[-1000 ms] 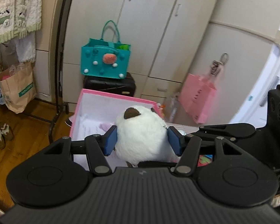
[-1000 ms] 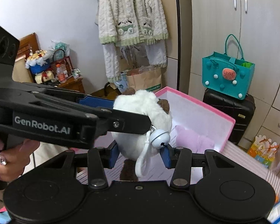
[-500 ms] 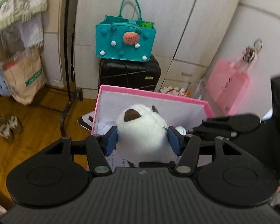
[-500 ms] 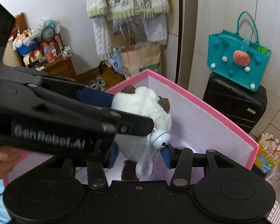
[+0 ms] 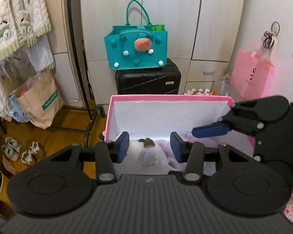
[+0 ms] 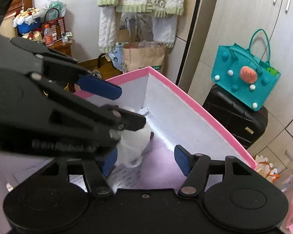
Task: Organize soft objects
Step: 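Lower the plush cat into the shoebox and open both grippers, then withdraw both grippers from the shoebox back toward the remaining items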
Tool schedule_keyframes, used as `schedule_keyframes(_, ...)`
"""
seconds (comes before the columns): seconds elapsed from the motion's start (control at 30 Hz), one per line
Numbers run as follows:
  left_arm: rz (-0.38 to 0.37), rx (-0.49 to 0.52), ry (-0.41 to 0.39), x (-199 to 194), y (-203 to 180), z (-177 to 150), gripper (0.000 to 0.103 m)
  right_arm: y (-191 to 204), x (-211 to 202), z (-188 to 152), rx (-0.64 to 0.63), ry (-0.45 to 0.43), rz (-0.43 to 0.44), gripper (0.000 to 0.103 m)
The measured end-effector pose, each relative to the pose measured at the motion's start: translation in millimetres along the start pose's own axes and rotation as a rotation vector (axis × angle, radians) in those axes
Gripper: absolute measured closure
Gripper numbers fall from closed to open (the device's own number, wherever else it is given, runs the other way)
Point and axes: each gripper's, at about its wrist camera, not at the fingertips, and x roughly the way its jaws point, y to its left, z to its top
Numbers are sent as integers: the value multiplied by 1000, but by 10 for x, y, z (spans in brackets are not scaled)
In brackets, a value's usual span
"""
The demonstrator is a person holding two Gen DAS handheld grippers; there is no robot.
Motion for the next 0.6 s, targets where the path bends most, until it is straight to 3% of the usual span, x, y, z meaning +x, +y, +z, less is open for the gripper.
schedule_keyframes(0.17,41,25,-19,-187,-56,-49,58,-1,-226,-112,41,-55,6,34)
schedule_keyframes(0.37,-35,23,34,-507,-125,-166,57,-7,-706,-301,152,-144,32,34)
schedule_keyframes(0.6,-97,62,61,-965,-309,-265,50,-48,-1212,-527,264,-155,3,33)
